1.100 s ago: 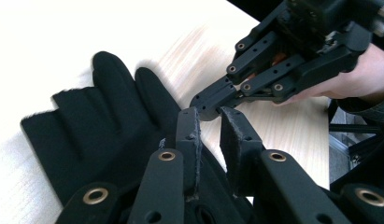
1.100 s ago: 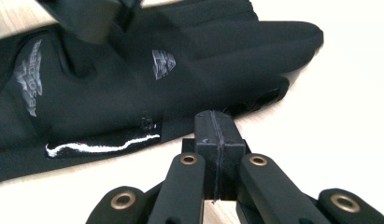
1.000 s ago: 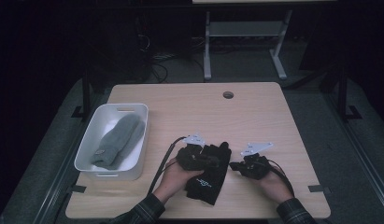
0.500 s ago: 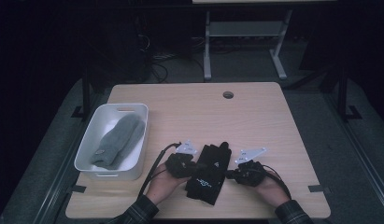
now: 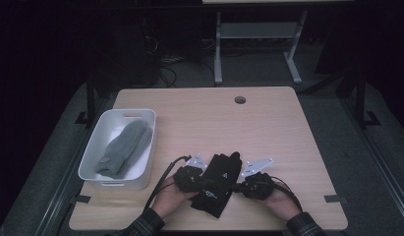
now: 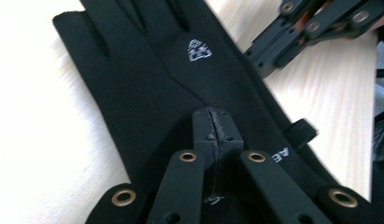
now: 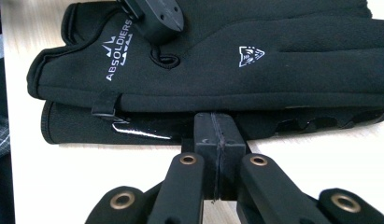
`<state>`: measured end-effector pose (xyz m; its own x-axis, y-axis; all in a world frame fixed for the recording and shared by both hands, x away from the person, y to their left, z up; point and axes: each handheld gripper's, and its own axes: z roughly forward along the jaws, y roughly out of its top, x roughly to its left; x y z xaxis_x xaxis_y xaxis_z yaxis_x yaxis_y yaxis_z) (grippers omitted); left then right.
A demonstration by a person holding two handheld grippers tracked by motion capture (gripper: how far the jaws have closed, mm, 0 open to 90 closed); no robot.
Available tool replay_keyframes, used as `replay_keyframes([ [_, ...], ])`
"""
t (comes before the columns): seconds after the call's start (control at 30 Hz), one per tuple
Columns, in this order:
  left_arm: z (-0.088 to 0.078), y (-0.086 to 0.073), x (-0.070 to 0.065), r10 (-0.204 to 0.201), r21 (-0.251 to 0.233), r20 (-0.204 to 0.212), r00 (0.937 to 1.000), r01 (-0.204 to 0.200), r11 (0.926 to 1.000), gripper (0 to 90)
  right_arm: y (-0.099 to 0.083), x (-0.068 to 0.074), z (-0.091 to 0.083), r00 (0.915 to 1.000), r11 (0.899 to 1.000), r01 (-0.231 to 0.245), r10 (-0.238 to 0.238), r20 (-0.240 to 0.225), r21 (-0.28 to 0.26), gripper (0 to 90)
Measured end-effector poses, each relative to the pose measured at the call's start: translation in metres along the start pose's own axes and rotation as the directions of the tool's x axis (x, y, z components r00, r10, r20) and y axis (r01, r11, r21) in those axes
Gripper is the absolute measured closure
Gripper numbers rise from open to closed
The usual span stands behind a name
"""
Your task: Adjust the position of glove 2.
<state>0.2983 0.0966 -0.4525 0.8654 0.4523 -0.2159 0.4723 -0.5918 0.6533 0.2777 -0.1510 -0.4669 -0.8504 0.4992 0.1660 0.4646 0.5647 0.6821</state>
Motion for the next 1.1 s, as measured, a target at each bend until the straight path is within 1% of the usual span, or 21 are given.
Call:
replay_keyframes([
  [0.07,0.001,0.0,0.003,0.008,0.012,-0.016,0.9998,-0.008,0.9999,89.4,-0.001,-0.002,-0.003,0.9999,1.0,-0.006,0.007,0.013,-0.01,88.8],
  [0.13,0.001,0.0,0.007,0.03,0.041,-0.037,0.9989,-0.028,0.9988,89.4,-0.002,-0.004,-0.006,0.9996,1.0,-0.018,0.018,0.023,-0.015,87.7],
  [0.17,0.001,-0.001,0.009,0.026,0.04,-0.039,0.9989,-0.025,0.9989,89.4,-0.002,-0.005,-0.008,0.9994,1.0,-0.019,0.02,0.028,-0.019,86.8],
  [0.2,0.001,-0.001,0.01,0.01,0.031,-0.037,0.9992,-0.009,0.9995,89.4,-0.003,-0.007,-0.009,0.9991,1.0,-0.018,0.019,0.037,-0.023,86.1],
  [0.23,0.001,-0.001,0.011,0.009,0.03,-0.04,0.9992,-0.008,0.9995,89.4,-0.004,-0.007,-0.011,0.9985,0.999,-0.031,0.032,0.043,-0.026,84.6],
  [0.4,-0.005,0.001,0.011,0.02,0.034,-0.049,0.9986,-0.018,0.9993,89.4,-0.009,-0.015,-0.02,0.9962,0.998,-0.046,0.048,0.072,-0.034,84.6],
  [0.43,-0.007,0.002,0.008,0.005,0.009,-0.035,0.9994,-0.005,0.9999,89.3,-0.01,-0.016,-0.022,0.9959,0.998,-0.047,0.05,0.076,-0.036,84.6],
  [0.5,-0.012,0.004,-0.001,-0.01,-0.035,0.029,0.9995,0.011,0.9993,89.4,-0.011,-0.018,-0.024,0.9948,0.998,-0.051,0.054,0.086,-0.038,84.6],
  [0.53,-0.012,0.005,-0.007,0.005,-0.049,0.046,0.9989,-0.003,0.9988,89.4,-0.012,-0.019,-0.025,0.9945,0.998,-0.049,0.052,0.091,-0.04,84.6],
  [0.57,-0.012,0.006,-0.011,0.014,-0.043,0.05,0.9986,-0.012,0.999,89.4,-0.012,-0.02,-0.025,0.9941,0.998,-0.051,0.054,0.094,-0.038,84.6],
  [0.6,-0.009,0.008,-0.018,0.034,-0.039,0.062,0.9975,-0.032,0.9987,89.4,-0.012,-0.021,-0.025,0.9938,0.998,-0.053,0.057,0.095,-0.039,84.2],
  [0.67,-0.003,0.008,-0.026,0.049,-0.021,0.077,0.9958,-0.047,0.9987,89.4,-0.014,-0.024,-0.026,0.9922,0.998,-0.061,0.064,0.107,-0.034,79.9],
  [0.73,0.006,0.006,-0.03,0.062,0.023,0.083,0.9946,-0.064,0.9977,89.4,-0.016,-0.027,-0.028,0.9887,0.996,-0.077,0.081,0.126,-0.04,70.4],
  [0.77,0.008,0.004,-0.031,0.063,0.032,0.081,0.9947,-0.066,0.9973,89.4,-0.016,-0.029,-0.029,0.987,0.995,-0.083,0.088,0.134,-0.046,65.9],
  [0.8,0.011,0.003,-0.031,0.072,0.057,0.07,0.995,-0.076,0.9955,89.4,-0.017,-0.031,-0.029,0.9857,0.995,-0.085,0.091,0.142,-0.046,61.1],
  [0.83,0.011,0.002,-0.03,0.074,0.065,0.066,0.9951,-0.078,0.9948,89.4,-0.018,-0.032,-0.03,0.9808,0.994,-0.096,0.104,0.165,-0.053,55.5],
  [0.87,0.011,0.002,-0.03,0.074,0.063,0.065,0.9952,-0.078,0.995,89.4,-0.019,-0.034,-0.031,0.978,0.993,-0.099,0.108,0.178,-0.057,51.0],
  [0.9,0.01,0.002,-0.029,0.079,0.072,0.053,0.9955,-0.083,0.994,89.4,-0.02,-0.036,-0.031,0.9766,0.993,-0.104,0.113,0.183,-0.057,47.9],
  [0.93,0.008,0.002,-0.028,0.085,0.078,0.042,0.9955,-0.088,0.9931,89.4,-0.021,-0.038,-0.031,0.9727,0.992,-0.11,0.12,0.199,-0.059,45.3],
  [1.03,0.004,0.0,-0.022,0.073,0.093,0.024,0.997,-0.075,0.9928,89.4,-0.023,-0.042,-0.031,0.9669,0.99,-0.126,0.137,0.216,-0.061,39.8],
  [1.1,0.0,-0.002,-0.017,0.075,0.095,0.007,0.9971,-0.076,0.9926,89.4,-0.025,-0.045,-0.032,0.9636,0.989,-0.134,0.144,0.225,-0.058,37.1],
])
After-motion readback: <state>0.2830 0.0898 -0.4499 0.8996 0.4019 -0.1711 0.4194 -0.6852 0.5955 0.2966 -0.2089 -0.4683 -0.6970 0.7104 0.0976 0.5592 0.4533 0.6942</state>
